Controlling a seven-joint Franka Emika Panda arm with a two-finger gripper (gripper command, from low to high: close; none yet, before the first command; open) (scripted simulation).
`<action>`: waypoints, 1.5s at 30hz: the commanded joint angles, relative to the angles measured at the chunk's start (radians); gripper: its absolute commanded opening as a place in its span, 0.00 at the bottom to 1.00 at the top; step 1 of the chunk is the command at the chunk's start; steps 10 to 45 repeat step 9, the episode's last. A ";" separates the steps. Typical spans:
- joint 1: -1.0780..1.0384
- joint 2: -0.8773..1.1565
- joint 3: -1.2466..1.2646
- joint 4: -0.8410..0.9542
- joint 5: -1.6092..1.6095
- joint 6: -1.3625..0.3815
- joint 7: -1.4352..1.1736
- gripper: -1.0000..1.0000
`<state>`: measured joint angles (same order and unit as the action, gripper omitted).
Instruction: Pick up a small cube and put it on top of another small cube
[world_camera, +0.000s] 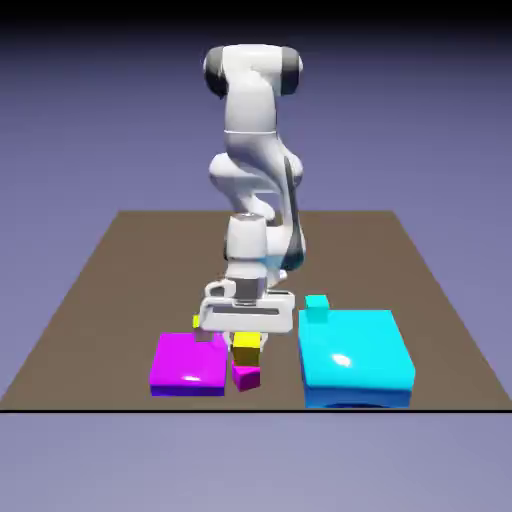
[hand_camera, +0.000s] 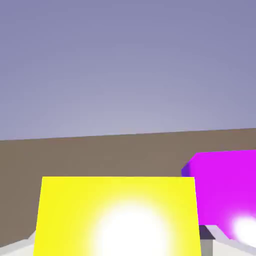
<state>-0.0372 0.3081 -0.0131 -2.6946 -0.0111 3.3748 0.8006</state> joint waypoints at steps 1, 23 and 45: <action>0.000 0.000 0.000 0.000 0.000 0.000 0.000 1.00; 0.029 -0.274 -0.030 -0.096 -0.006 -0.178 0.004 1.00; 0.029 -0.274 -0.030 -0.096 -0.006 -0.178 0.004 1.00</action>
